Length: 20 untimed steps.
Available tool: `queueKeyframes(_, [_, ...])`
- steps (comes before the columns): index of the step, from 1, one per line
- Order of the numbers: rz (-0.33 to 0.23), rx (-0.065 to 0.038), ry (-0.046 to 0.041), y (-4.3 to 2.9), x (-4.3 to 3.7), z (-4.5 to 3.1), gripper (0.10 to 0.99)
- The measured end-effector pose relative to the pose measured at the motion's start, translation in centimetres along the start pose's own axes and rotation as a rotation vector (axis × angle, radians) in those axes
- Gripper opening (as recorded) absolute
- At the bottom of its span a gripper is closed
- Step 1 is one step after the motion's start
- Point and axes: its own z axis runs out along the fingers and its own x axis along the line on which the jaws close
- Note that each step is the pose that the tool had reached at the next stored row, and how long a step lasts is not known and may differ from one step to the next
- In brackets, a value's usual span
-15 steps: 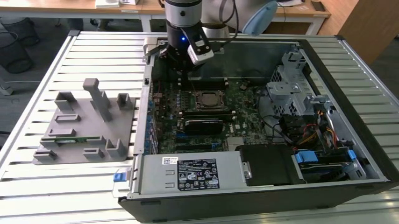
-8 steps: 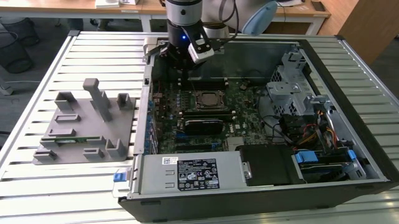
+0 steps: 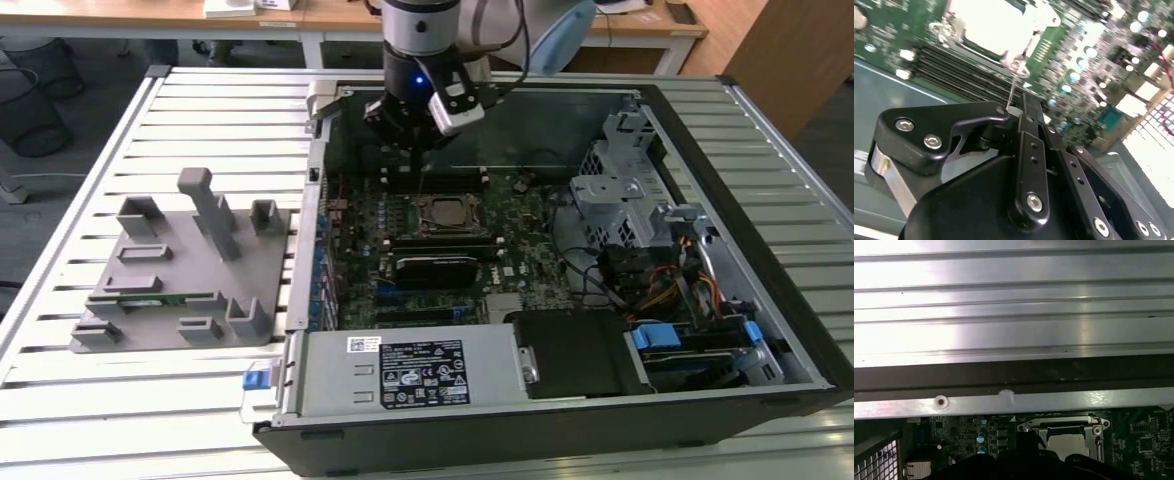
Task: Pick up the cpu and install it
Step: 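Install the first cpu locking lever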
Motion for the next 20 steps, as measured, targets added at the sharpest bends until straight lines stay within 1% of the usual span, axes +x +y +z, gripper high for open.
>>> queueKeyframes(3, [-0.002,0.0,0.0004,0.07,-1.22,0.07,0.106])
queueKeyframes(4, [-0.003,0.0,0.0003,0.08,-1.41,0.09,0.106])
queueKeyframes(10, [-0.006,0.0,0.0003,0.03,-1.46,0.21,0.106])
queueKeyframes(11, [-0.006,-0.002,0.0005,-0.02,-1.46,0.26,0.106])
queueKeyframes(13, [-0.006,-0.013,0.001,-0.09,-1.46,0.41,0.106])
queueKeyframes(14, [-0.006,-0.016,0.0011,-0.09,-1.48,0.5,0.106])
queueKeyframes(16, [-0.006,-0.02,0.0015,-0.1,-1.6,0.7,0.106])
queueKeyframes(20, [-0.006,-0.02,0.0016,-0.07,-2.11,0.99,0.106])
